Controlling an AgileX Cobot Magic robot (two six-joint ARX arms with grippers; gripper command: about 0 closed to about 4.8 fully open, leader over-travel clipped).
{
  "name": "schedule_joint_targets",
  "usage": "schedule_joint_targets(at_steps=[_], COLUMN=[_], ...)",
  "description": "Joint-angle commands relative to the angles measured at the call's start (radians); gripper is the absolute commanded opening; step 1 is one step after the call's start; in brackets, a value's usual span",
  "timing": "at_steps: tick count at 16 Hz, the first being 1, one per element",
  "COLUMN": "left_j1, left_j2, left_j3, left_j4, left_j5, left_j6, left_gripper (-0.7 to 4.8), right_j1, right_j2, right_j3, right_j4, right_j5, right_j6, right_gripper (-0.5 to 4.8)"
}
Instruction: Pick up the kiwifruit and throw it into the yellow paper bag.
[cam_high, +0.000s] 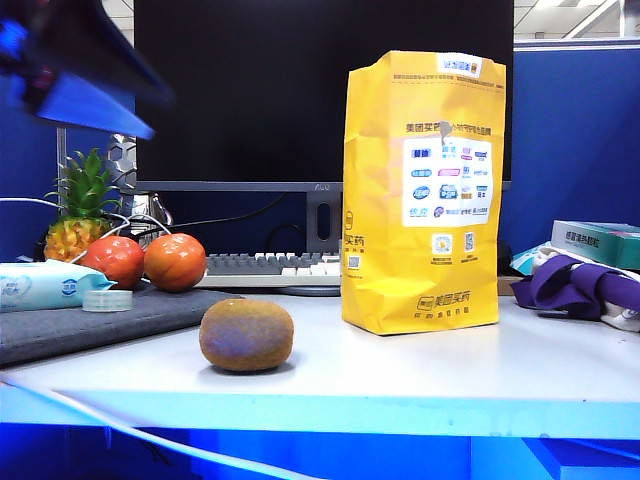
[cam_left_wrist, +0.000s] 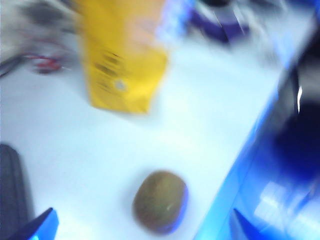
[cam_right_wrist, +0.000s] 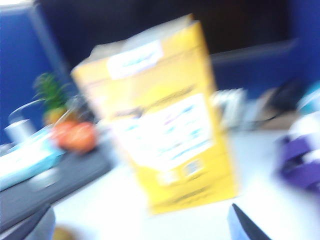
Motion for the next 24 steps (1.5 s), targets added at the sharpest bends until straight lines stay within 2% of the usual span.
schedule_joint_targets(at_steps=[1,2,3,7,9,11,14,16,21,24], left_j1=[-0.107,-0.150,-0.176,-0.299,-0.359,-0.385,-0.393,-0.396,-0.397,-0.397], left_j2=[0.092,0.128,0.152,0.233,0.266,0.295,0.325,0.334,0.348,0.391], left_j3=[0.046,0.049,0.049,0.049,0.049,0.049,0.049,0.050,0.058,0.069], left_j4=[-0.082,-0.068,-0.067,-0.048,-0.032,-0.009,0.017,0.040,0.070,0.049], left_j5=[-0.240,-0.325,-0.363,-0.385,-0.462,-0.567,-0.558,-0.557,-0.541,-0.541], left_j6=[0.287,0.290,0.291,0.305,0.304,0.264,0.259,0.259,0.235,0.216], left_gripper=[4.79,4.79,4.79,4.79,4.79,4.79,4.79,4.79,4.79,4.79], right_j1=[-0.001,0.000,0.000,0.001,0.002,0.002,0.015,0.048,0.267,0.359], right_j2=[0.071,0.089,0.102,0.189,0.249,0.282,0.312,0.319,0.390,0.413], right_j3=[0.019,0.019,0.019,0.019,0.019,0.019,0.019,0.019,0.019,0.019], right_j4=[0.019,0.019,0.018,0.019,0.023,0.045,0.068,0.063,0.050,0.057], right_j5=[-0.108,-0.145,-0.165,-0.287,-0.345,-0.381,-0.452,-0.465,-0.452,-0.373], right_j6=[0.053,0.061,0.067,0.067,0.067,0.090,0.149,0.170,0.175,0.163], right_gripper=[4.79,4.79,4.79,4.79,4.79,4.79,4.79,4.79,4.79,4.79])
